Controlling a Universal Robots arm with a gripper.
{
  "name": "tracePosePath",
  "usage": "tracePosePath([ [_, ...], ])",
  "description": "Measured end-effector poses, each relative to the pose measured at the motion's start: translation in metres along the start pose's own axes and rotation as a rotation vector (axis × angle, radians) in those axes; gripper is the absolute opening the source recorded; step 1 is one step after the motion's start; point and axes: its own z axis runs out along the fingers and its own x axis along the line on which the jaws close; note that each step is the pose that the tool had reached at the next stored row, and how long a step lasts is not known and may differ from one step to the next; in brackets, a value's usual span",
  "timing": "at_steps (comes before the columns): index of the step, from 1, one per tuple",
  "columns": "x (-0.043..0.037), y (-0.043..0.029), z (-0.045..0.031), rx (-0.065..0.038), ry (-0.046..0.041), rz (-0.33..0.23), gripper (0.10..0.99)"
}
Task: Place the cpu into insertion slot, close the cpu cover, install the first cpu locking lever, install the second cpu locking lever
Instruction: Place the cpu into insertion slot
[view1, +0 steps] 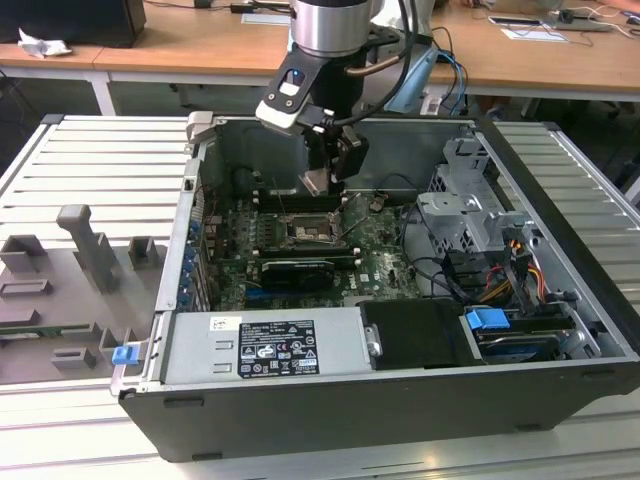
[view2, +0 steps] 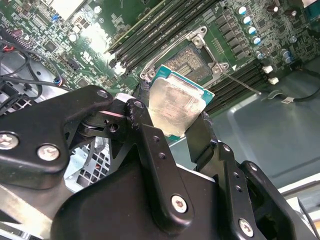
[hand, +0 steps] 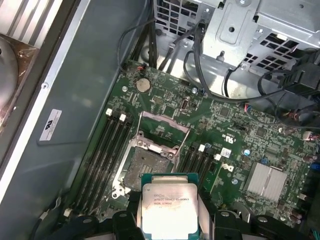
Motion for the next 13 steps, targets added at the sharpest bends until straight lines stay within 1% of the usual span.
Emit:
tracePosePath([
  [13, -0.0001, -0.0005, 0.0068, 0.0, -0.001, 0.013, 0.537],
])
